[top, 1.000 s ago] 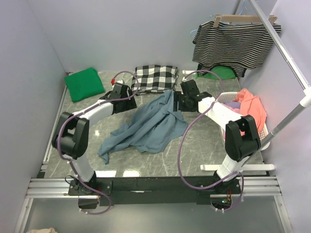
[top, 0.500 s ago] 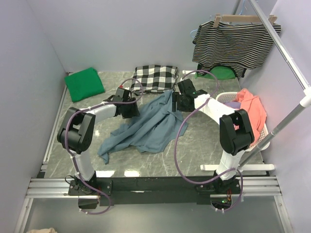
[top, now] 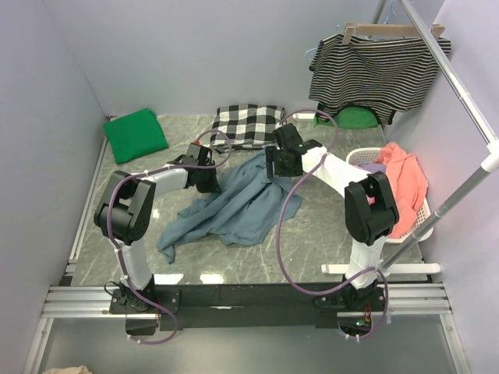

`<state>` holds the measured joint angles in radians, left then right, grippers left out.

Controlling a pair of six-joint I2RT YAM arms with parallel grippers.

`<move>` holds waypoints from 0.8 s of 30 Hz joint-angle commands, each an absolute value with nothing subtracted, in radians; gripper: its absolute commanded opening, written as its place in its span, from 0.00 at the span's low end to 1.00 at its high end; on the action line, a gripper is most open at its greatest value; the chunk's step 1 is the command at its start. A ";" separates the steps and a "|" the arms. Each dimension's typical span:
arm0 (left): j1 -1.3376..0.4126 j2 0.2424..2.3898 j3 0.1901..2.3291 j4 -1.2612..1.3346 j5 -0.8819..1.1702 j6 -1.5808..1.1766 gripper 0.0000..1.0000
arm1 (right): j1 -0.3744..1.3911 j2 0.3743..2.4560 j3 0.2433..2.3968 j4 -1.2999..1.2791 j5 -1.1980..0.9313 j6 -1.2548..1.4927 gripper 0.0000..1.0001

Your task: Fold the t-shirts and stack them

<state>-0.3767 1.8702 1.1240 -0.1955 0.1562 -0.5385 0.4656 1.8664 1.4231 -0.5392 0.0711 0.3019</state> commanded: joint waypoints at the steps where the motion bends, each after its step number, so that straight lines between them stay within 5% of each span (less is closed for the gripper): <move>1: -0.365 1.862 1.166 -0.241 0.129 -0.519 0.01 | 0.488 1.914 1.511 -0.592 0.133 0.278 0.76; 17: -0.350 1.835 1.138 -0.235 0.124 -0.523 0.01 | 0.508 1.968 1.489 -0.598 0.212 0.275 0.68; 20: -0.347 1.832 1.138 -0.238 0.114 -0.522 0.01 | 0.502 1.973 1.499 -0.583 0.245 0.272 0.45; 23: -0.336 1.825 1.140 -0.244 0.101 -0.515 0.01 | 0.494 1.956 1.505 -0.569 0.267 0.264 0.03; 24: -0.331 1.818 1.141 -0.244 0.100 -0.517 0.01 | 0.494 1.947 1.505 -0.566 0.271 0.264 0.00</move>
